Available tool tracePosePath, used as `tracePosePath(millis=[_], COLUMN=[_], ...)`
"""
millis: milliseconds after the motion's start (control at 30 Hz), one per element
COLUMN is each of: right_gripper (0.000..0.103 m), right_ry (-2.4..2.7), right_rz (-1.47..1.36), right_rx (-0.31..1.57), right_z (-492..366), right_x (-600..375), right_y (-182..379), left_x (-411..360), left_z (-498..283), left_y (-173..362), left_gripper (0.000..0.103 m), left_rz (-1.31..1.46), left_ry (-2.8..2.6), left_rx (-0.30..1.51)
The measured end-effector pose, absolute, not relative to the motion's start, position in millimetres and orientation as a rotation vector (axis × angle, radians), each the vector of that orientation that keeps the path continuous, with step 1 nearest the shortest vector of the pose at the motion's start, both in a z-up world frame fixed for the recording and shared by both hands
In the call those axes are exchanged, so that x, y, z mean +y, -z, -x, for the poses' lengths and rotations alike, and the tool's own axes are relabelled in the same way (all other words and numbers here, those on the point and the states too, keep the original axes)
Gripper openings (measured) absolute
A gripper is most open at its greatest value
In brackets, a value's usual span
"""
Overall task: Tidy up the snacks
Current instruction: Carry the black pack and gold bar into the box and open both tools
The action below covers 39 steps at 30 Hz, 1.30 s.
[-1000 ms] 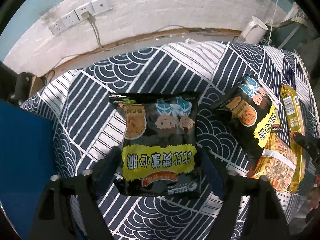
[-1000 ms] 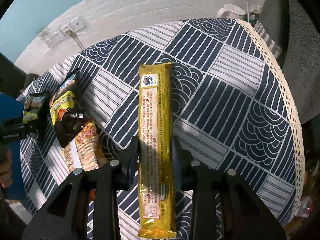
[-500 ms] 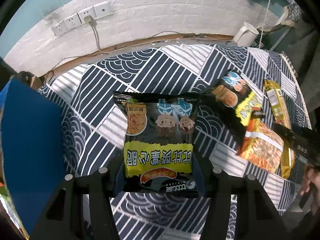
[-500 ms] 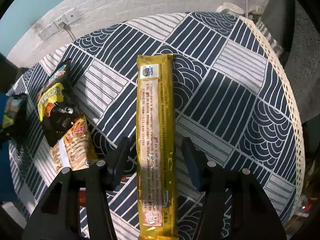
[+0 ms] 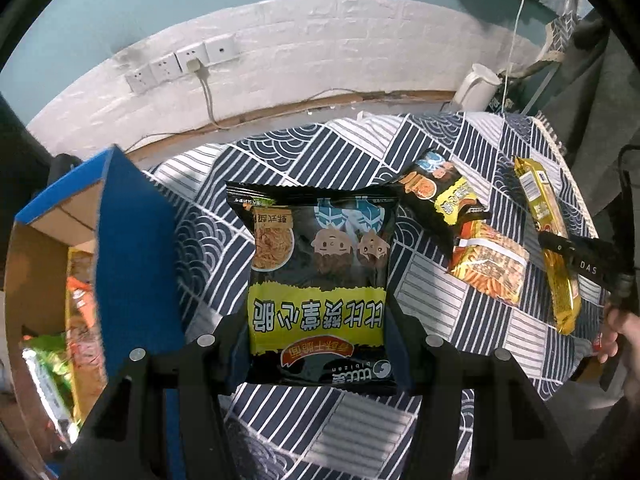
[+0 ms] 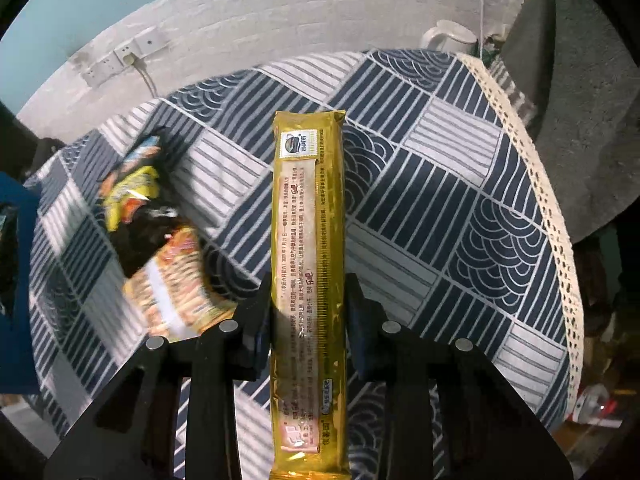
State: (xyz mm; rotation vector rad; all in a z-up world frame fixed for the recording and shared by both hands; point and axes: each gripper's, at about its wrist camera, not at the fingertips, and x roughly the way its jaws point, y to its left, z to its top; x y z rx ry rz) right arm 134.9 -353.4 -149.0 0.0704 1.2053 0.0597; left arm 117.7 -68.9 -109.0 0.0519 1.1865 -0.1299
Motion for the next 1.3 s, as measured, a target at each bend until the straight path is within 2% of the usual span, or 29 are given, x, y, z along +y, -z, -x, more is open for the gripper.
tracePosePath(millis=[567, 1300], right_gripper=[0.031, 0.031], right_ry=[-0.211, -0.438], right_rz=[-0.061, 0.050], right_rx=[1.116, 1.101], right_z=[-109, -106], right_x=[-282, -134], right_y=[78, 48], left_x=[-23, 62], left_z=[-70, -40], left_y=[60, 45], left_gripper=[0.058, 0.058], left_rz=[-0.015, 0.056], left_ry=[0.080, -0.037], left_rx=[1.087, 1.032])
